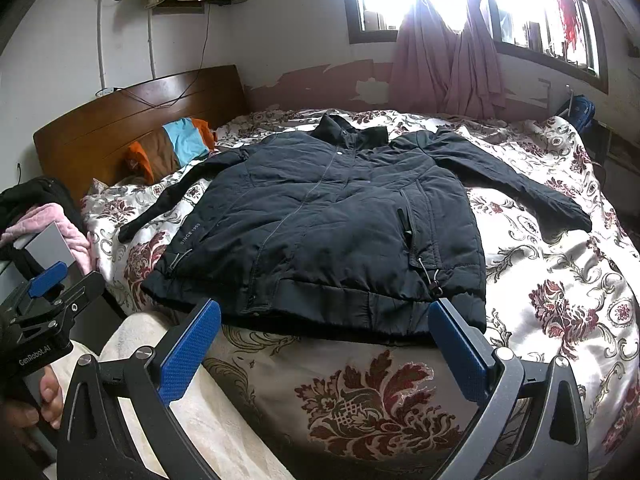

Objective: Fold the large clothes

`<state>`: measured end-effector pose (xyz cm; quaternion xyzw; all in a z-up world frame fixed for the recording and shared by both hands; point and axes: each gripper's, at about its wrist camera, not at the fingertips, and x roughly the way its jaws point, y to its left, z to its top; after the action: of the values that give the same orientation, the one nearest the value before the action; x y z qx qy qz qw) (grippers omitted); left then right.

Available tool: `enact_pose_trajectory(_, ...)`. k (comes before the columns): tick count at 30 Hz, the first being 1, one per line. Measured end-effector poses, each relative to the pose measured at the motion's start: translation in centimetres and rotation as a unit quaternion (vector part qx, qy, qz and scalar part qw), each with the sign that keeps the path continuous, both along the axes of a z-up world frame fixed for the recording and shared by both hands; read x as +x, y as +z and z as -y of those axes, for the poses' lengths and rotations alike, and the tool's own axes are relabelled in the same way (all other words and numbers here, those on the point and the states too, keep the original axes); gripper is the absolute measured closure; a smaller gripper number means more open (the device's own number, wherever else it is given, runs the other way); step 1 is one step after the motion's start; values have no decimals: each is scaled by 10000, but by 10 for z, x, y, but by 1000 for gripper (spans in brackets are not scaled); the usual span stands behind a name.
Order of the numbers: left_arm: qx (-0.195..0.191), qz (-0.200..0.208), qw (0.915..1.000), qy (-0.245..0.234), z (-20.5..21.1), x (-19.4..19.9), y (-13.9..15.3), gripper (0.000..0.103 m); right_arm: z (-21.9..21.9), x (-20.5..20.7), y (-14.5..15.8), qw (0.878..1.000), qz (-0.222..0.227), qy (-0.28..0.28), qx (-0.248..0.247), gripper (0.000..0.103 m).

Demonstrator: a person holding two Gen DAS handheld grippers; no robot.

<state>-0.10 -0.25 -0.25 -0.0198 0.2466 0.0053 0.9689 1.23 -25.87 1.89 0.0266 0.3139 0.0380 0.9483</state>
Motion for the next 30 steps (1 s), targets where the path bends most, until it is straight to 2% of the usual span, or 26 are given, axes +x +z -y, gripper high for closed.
enact_pose_trajectory(22,-1,-7,10000,-6,0,0,0,0,1,1,-1,10000,-18,-13,7,1)
enact_pose_trajectory(30,66,-157,9998,52,6,4,0,0,14,6,-3,9995,-89,-306,27,1)
